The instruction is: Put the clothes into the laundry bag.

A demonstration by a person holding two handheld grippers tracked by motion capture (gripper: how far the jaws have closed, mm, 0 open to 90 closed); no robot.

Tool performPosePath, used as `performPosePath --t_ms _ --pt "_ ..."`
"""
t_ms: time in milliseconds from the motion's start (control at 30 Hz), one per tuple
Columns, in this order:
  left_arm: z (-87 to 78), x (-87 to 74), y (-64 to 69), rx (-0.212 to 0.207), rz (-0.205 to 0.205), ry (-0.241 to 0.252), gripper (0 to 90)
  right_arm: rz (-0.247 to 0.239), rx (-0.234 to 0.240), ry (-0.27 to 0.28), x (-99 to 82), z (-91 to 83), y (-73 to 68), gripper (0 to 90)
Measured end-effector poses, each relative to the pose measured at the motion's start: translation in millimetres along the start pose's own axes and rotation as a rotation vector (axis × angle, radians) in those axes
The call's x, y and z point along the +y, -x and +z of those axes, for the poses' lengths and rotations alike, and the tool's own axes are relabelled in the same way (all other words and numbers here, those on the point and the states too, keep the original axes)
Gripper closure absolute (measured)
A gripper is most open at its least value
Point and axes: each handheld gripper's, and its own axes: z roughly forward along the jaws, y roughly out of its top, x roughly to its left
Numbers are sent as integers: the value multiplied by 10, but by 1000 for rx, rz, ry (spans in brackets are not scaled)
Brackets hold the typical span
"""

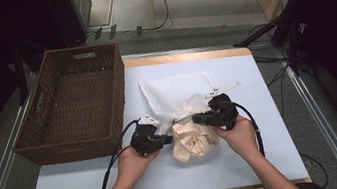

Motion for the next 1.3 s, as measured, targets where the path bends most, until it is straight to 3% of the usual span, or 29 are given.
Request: performPosePath --t_ms 167,300,500,533,767,900,1067,1300 --pt "-17 -6 20 3 -2 0 830 -9 7 2 21 -20 -44 886" --pt "-206 37 158 29 47 17 792 -21 15 28 33 -121 -93 886" --pt "-390 73 266 22 66 53 829 -35 17 53 42 -230 -142 886" --pt "-432 89 330 22 86 62 837 -35 12 58 43 -252 -154 885" --pt "-458 115 569 -14 118 75 887 -42 15 71 66 -278 -170 885" --pt "-415 102 661 -24 137 67 896 -37 4 62 70 -266 -158 885" --pt "-183 31 708 -14 143 29 895 -30 1 64 65 -259 -132 886" --pt "149 148 694 65 168 33 896 -20 -1 65 64 -255 -115 885"
